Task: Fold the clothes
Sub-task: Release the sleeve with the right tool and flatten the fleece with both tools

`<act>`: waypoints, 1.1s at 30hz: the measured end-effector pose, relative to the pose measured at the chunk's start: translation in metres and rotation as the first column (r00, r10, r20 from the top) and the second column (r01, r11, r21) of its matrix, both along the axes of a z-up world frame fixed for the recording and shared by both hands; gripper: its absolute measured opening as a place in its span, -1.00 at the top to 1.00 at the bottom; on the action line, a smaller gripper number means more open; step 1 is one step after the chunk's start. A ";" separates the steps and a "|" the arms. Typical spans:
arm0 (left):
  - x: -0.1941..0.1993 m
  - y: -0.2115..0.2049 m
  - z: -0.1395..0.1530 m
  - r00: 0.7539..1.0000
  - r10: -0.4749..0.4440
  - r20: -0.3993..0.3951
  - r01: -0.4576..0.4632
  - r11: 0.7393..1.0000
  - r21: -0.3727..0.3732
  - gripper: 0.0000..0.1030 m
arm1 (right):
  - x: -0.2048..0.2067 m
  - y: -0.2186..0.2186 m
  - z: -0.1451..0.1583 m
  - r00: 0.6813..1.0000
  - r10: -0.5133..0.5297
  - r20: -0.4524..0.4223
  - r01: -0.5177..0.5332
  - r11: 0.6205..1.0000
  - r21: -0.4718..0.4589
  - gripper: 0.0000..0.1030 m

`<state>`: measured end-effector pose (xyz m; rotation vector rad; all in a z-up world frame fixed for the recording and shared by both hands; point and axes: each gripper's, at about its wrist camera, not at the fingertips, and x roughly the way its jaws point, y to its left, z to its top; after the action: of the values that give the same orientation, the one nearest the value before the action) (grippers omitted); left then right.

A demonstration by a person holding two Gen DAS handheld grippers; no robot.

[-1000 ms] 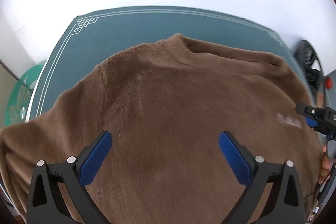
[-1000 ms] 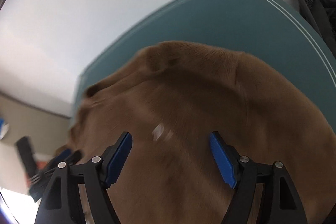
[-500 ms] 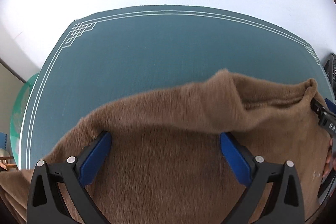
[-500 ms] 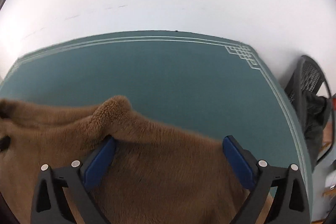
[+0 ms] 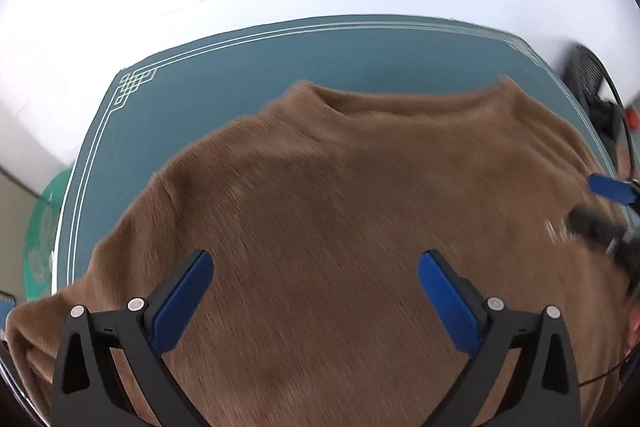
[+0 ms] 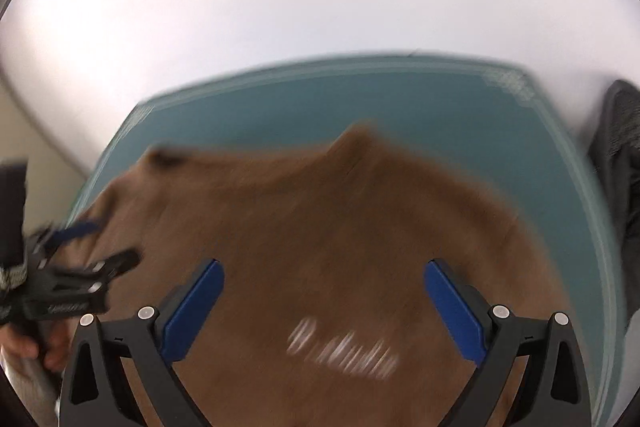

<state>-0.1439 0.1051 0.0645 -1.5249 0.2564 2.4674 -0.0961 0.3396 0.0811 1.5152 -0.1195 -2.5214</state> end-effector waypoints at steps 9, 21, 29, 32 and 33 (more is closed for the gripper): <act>0.014 0.005 -0.033 0.997 0.016 0.071 -0.016 1.000 -0.003 -1.00 | 0.022 -0.026 -0.046 0.999 0.044 -0.027 -0.038 0.980 0.198 -0.98; 0.128 0.001 0.017 0.995 -0.076 0.070 0.075 0.997 0.013 -1.00 | 0.157 -0.022 0.038 0.979 0.192 -0.065 -0.192 0.981 0.005 -0.98; 0.213 -0.003 0.010 0.986 -0.151 0.075 0.147 0.988 0.055 -1.00 | 0.284 -0.031 0.029 0.969 0.248 -0.004 -0.246 0.966 0.083 -0.98; 0.238 0.002 -0.004 0.984 -0.155 0.093 0.152 0.988 0.037 -1.00 | 0.309 -0.034 0.004 0.970 0.233 0.069 -0.236 0.971 0.041 -0.98; 0.246 0.004 -0.008 0.983 -0.154 0.097 0.152 0.988 0.030 -1.00 | 0.316 -0.034 -0.003 0.969 0.230 0.092 -0.233 0.972 0.023 -0.99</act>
<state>0.1017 0.1087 0.0561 -1.5519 0.3150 2.2624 0.2200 0.3059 0.0782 1.5548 0.0833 -2.2855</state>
